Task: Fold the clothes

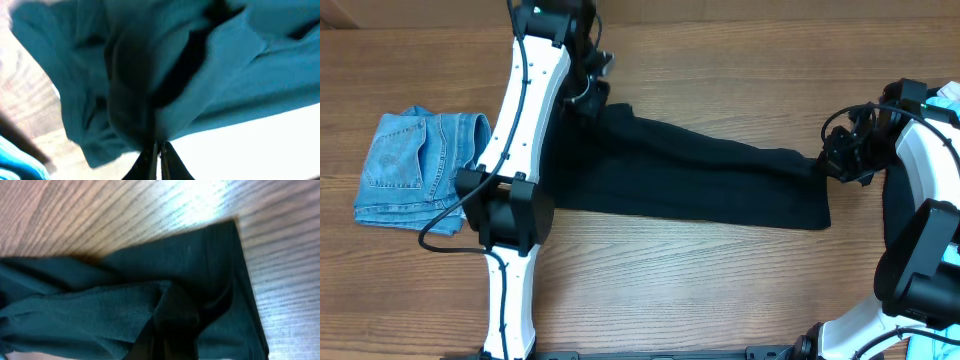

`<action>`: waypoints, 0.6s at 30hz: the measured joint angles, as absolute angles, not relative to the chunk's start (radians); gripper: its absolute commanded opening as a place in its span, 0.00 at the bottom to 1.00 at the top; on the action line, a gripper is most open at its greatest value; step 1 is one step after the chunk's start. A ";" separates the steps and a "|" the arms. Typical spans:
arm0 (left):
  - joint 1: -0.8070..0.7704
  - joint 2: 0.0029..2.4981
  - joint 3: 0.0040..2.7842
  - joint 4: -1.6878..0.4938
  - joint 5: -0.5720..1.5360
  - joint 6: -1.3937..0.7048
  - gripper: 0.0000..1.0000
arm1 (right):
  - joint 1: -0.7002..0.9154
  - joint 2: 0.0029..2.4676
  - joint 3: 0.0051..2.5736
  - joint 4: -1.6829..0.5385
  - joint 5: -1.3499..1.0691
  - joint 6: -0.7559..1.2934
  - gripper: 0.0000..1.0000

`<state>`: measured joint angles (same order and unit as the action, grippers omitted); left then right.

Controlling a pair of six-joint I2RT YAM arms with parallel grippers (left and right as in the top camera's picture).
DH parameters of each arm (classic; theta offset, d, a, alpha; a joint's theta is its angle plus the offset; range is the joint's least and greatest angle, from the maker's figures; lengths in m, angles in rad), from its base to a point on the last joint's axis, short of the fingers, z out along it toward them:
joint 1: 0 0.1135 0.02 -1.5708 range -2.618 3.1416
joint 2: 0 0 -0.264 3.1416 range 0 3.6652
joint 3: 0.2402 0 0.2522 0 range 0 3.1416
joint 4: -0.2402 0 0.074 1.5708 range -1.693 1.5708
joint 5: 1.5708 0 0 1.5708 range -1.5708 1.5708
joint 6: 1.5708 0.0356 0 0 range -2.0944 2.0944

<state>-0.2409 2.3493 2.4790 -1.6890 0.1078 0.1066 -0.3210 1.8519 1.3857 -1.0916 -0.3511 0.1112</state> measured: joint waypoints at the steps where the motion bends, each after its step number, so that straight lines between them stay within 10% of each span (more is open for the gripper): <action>1: -0.241 2.338 2.428 -1.687 0.101 0.104 0.12 | -0.321 1.852 1.386 -1.111 -0.350 0.109 0.09; 5: -0.240 2.334 2.288 -1.687 0.088 0.096 0.14 | -0.321 1.852 1.386 -1.163 -0.306 0.104 0.16; 9: -0.231 2.332 2.196 -1.687 0.074 0.081 0.31 | -0.321 1.852 1.386 -1.175 -0.261 0.098 0.55; 18: -0.078 2.207 2.177 -1.417 0.185 0.075 0.49 | -0.322 1.852 1.386 -1.005 -0.297 0.104 0.63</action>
<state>-0.0780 2.2066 2.1769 -1.4170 0.1852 0.0746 -0.3218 1.8519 1.3857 -1.0054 -0.2974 0.1043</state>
